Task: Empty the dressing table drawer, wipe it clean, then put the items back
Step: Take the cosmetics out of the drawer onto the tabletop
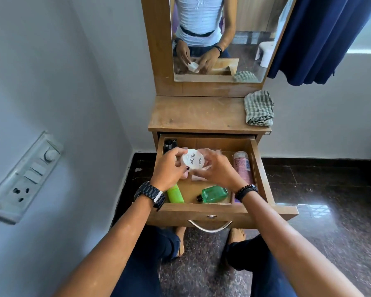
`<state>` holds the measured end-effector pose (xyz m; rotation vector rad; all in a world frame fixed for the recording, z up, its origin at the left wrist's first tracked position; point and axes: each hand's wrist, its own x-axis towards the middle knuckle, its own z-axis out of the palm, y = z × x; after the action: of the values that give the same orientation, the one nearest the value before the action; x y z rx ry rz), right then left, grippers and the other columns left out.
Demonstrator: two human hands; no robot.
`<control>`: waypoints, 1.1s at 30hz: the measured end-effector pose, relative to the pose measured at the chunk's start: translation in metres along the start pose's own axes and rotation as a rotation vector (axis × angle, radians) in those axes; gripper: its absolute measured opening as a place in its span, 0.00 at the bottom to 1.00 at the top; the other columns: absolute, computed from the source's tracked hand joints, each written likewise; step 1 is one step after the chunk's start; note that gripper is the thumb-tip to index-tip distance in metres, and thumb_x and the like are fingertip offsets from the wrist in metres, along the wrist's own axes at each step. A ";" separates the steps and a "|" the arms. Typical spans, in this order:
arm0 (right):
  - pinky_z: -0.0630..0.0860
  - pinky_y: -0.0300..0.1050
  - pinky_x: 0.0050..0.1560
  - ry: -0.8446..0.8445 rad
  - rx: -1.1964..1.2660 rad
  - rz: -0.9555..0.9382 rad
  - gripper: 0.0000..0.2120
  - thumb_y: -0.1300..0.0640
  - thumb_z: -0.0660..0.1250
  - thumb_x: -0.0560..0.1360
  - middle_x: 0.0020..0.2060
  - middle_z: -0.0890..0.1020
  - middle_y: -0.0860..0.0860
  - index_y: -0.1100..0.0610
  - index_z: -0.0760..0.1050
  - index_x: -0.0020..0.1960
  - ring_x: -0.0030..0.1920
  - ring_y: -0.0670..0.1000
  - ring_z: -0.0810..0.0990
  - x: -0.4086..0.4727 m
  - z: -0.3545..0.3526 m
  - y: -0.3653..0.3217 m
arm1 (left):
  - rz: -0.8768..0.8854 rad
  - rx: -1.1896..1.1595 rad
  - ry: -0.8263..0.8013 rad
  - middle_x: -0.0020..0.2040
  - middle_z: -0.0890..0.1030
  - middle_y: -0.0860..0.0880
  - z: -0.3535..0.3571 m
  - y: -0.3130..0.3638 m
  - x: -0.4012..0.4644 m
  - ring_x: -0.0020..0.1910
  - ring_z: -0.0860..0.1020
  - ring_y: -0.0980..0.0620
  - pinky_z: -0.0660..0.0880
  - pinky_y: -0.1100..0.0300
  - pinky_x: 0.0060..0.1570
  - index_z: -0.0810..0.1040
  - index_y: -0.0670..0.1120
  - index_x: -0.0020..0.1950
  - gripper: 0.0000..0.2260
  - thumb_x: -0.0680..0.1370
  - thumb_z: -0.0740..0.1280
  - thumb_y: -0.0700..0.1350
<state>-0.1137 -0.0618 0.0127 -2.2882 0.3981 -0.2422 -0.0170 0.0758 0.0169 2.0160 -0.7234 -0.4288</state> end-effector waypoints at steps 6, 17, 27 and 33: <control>0.75 0.42 0.52 0.134 -0.029 -0.048 0.24 0.50 0.74 0.69 0.51 0.78 0.52 0.56 0.74 0.62 0.49 0.49 0.77 0.047 -0.022 -0.016 | 0.094 -0.038 0.178 0.61 0.76 0.43 -0.017 0.024 0.046 0.55 0.79 0.48 0.74 0.71 0.48 0.73 0.40 0.61 0.17 0.72 0.69 0.35; 0.75 0.53 0.56 0.151 -0.184 0.019 0.24 0.46 0.70 0.71 0.53 0.77 0.57 0.59 0.74 0.61 0.54 0.56 0.76 0.160 0.005 -0.026 | -0.004 0.152 0.311 0.59 0.79 0.42 -0.049 0.021 0.135 0.56 0.79 0.48 0.73 0.64 0.51 0.73 0.39 0.62 0.16 0.75 0.67 0.36; 0.68 0.53 0.59 0.221 -0.351 0.075 0.18 0.53 0.63 0.78 0.61 0.73 0.58 0.59 0.73 0.65 0.60 0.60 0.73 0.223 0.018 -0.028 | -0.158 0.052 0.451 0.54 0.79 0.43 -0.062 0.010 0.188 0.52 0.78 0.47 0.69 0.64 0.42 0.70 0.41 0.58 0.12 0.76 0.62 0.36; 0.71 0.53 0.58 0.295 -0.138 0.053 0.12 0.60 0.62 0.76 0.55 0.79 0.57 0.57 0.76 0.58 0.57 0.59 0.75 0.230 0.021 -0.026 | -0.165 -0.039 0.402 0.57 0.79 0.42 -0.060 0.011 0.186 0.55 0.77 0.45 0.69 0.62 0.44 0.68 0.41 0.61 0.14 0.76 0.62 0.38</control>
<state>0.1123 -0.1128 0.0290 -2.3777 0.6427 -0.5436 0.1556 -0.0094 0.0547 2.0462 -0.3007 -0.1205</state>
